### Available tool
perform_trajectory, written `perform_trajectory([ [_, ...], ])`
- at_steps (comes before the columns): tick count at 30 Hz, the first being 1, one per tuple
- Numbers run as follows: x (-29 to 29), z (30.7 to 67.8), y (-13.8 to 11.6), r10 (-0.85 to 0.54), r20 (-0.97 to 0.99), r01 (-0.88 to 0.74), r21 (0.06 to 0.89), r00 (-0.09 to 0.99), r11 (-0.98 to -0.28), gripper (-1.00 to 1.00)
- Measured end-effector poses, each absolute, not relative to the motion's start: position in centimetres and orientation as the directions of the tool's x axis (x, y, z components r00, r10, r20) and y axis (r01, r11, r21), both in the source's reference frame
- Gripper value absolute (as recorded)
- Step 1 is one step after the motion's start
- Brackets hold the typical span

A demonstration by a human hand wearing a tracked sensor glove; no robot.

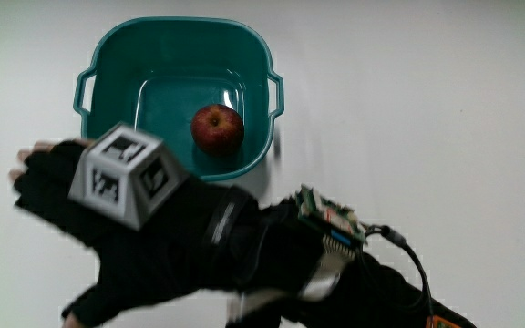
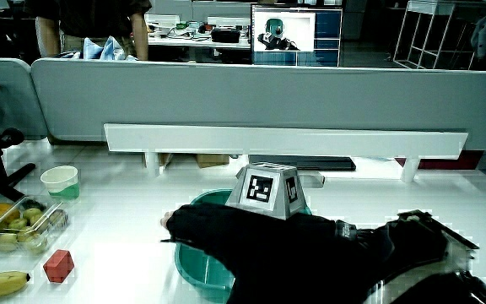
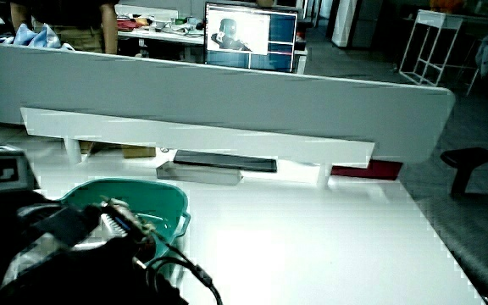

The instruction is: Pick apple from plate

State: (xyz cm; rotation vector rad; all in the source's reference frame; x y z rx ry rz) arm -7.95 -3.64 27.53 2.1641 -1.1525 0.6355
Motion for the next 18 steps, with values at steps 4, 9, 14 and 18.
perform_trajectory([
  [4,-7.5,29.7,-5.2,-0.499,0.688,-0.838,0.324,0.527,-0.439,0.0],
  [9,-6.6,31.6,-7.0,-0.441,0.664,-0.782,0.385,0.604,-0.49,0.0],
  [14,-5.9,33.7,-8.3,-0.391,0.663,-0.755,0.436,0.638,-0.49,0.0],
  [18,-5.4,35.2,-9.1,-0.375,0.614,-0.705,0.48,0.695,-0.522,0.0],
])
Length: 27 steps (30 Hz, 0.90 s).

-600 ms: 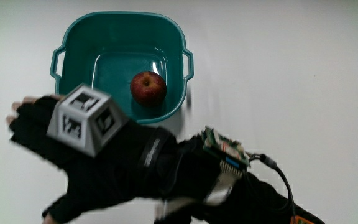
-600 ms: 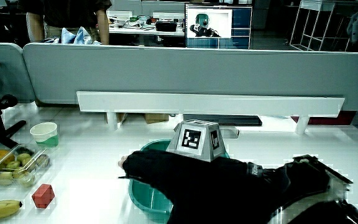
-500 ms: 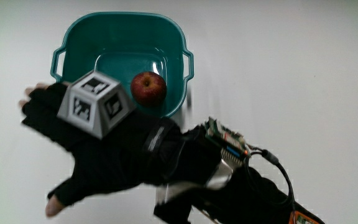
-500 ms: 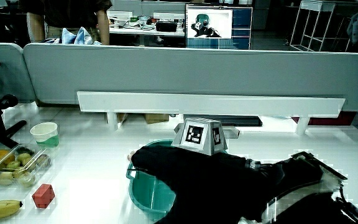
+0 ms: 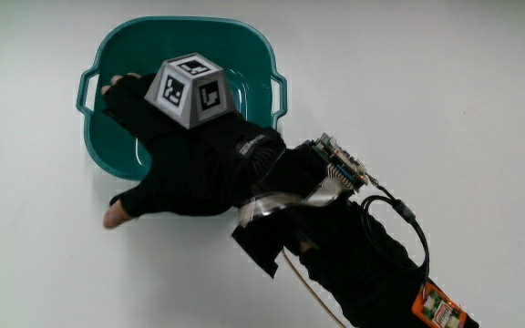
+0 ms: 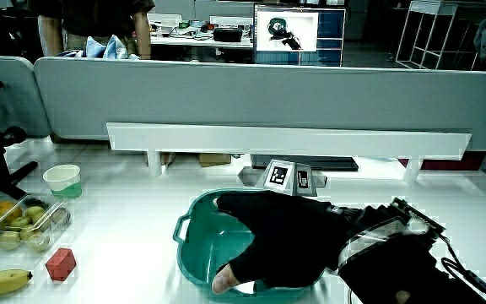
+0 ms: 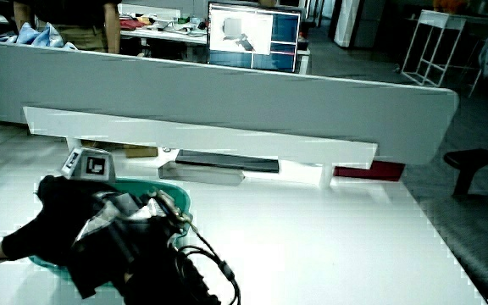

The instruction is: Pick apple from plate

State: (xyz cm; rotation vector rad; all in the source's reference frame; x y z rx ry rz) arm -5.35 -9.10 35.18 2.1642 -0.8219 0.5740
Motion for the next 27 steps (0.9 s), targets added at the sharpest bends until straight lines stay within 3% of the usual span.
perform_trajectory([
  [16,-3.4,41.5,-11.1,-0.296,0.433,-0.52,0.625,0.852,-0.582,0.0],
  [27,-3.2,44.2,-11.1,-0.332,0.193,-0.365,0.708,0.923,-0.605,0.0],
])
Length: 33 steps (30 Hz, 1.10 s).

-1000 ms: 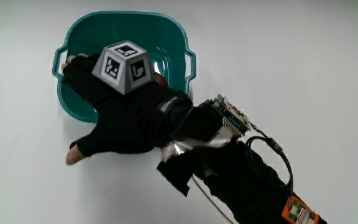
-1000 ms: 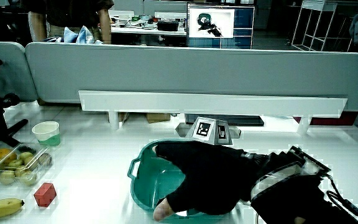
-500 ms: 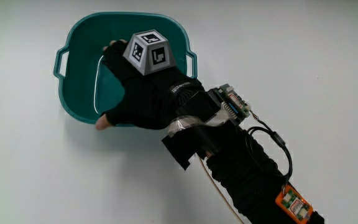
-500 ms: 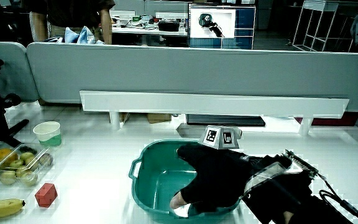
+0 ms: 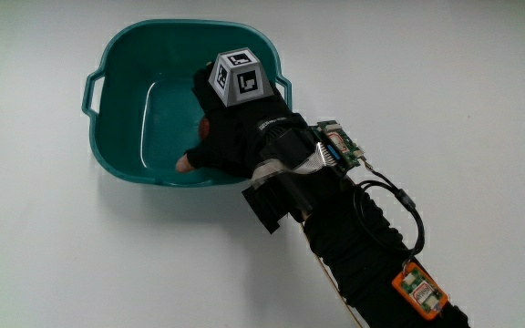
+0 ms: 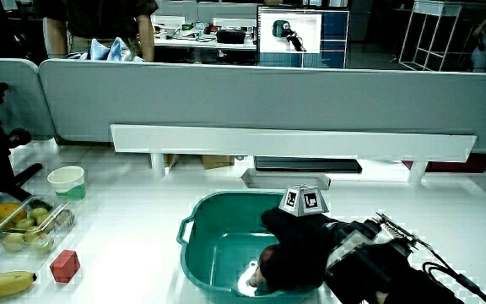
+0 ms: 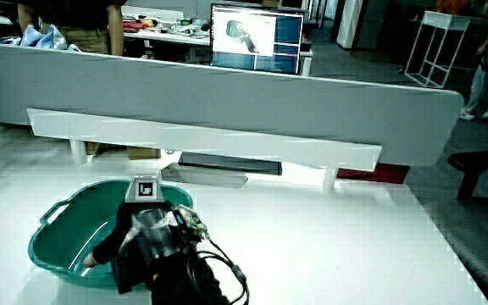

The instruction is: Pick apple from plate

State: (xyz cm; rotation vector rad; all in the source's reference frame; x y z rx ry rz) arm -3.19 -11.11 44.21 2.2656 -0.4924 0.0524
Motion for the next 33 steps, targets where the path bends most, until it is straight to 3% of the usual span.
perform_trajectory([
  [12,-3.3,45.6,-11.2,-0.345,0.096,-0.296,0.748,0.934,-0.594,0.0],
  [17,-3.0,46.5,-11.3,-0.331,0.109,-0.282,0.796,0.937,-0.535,0.0],
  [22,-3.0,46.4,-11.4,-0.324,0.119,-0.293,0.771,0.939,-0.565,0.0],
  [23,-3.0,46.4,-11.4,-0.333,0.153,-0.319,0.785,0.931,-0.531,0.0],
  [30,-2.9,46.5,-11.6,-0.325,0.144,-0.309,0.782,0.935,-0.541,0.0],
  [33,-2.8,46.6,-11.5,-0.332,0.136,-0.309,0.778,0.933,-0.547,0.33],
])
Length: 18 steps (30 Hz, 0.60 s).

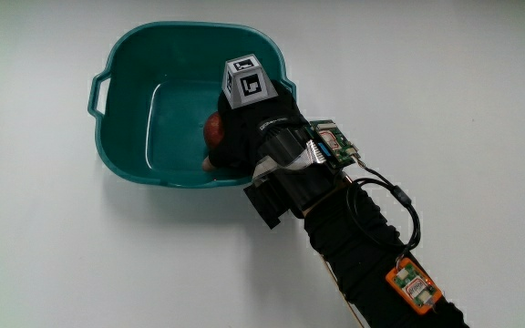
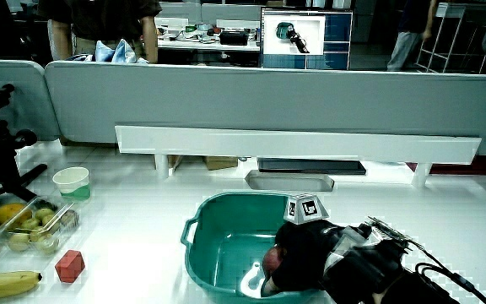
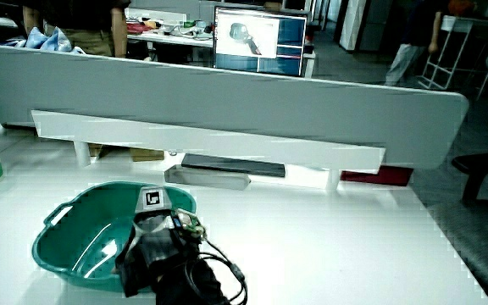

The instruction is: Pick apple from plate

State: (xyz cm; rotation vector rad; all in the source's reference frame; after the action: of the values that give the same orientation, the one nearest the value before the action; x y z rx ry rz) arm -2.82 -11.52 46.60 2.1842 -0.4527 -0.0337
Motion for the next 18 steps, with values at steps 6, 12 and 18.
perform_trajectory([
  [6,-3.0,46.3,-11.5,-0.366,0.129,-0.338,0.731,0.922,-0.592,1.0],
  [12,-2.8,45.8,-11.4,-0.379,0.155,-0.374,0.693,0.912,-0.617,1.0],
  [18,-3.4,43.8,-11.2,-0.412,0.14,-0.402,0.631,0.9,-0.663,1.0],
])
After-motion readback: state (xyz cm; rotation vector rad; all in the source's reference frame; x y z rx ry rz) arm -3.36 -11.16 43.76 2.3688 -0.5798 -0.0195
